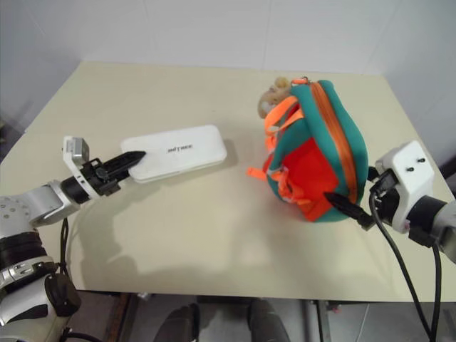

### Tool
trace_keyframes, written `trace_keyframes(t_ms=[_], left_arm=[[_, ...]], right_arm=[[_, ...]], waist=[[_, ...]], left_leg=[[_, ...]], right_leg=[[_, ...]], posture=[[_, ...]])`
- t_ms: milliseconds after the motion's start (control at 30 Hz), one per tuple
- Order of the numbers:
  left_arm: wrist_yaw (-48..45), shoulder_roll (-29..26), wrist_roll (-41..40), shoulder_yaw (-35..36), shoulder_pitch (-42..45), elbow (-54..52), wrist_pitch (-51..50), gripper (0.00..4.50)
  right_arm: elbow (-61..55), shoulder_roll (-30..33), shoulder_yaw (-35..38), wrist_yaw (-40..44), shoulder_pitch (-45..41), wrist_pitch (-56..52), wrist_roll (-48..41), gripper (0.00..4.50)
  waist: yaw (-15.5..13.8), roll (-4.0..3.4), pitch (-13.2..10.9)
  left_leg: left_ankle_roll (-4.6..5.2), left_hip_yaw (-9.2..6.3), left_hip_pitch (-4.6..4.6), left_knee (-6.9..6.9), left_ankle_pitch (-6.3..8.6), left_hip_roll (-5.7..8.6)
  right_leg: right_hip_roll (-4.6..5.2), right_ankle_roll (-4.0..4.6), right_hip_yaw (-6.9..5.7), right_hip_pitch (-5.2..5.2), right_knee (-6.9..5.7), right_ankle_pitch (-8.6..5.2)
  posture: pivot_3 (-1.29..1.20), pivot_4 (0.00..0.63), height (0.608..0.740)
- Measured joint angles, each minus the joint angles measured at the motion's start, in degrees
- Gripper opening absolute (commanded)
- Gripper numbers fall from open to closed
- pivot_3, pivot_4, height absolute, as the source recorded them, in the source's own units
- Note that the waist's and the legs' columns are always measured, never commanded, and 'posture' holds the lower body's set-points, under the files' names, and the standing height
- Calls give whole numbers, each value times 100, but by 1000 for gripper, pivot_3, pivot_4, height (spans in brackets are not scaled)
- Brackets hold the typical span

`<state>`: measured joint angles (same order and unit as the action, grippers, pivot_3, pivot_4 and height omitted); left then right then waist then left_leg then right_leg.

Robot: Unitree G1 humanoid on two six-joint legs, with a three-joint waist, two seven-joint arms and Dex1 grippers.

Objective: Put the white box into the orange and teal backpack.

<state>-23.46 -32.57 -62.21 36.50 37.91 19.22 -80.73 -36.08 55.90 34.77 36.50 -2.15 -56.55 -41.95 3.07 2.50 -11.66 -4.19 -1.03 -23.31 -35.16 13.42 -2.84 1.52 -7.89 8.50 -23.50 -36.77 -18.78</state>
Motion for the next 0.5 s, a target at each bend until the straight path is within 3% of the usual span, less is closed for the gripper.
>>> trace_keyframes(t_ms=[233,500], left_arm=[[-135,-12,131,-182,19,204,124,1318],[-244,-19,173,-253,62,208,153,1318]], right_arm=[[3,418,429,233,621,-188,126,4500],[-36,800,638,824,1887,-223,725,4500]], waist=[[0,1,0],[-11,3,0]], left_leg=[[0,1,1,-3,0,1],[0,1,1,-3,0,2]], right_leg=[[0,0,1,1,-1,0],[-1,-1,0,2,0,0]], posture=[[0,150,740],[0,150,740]])
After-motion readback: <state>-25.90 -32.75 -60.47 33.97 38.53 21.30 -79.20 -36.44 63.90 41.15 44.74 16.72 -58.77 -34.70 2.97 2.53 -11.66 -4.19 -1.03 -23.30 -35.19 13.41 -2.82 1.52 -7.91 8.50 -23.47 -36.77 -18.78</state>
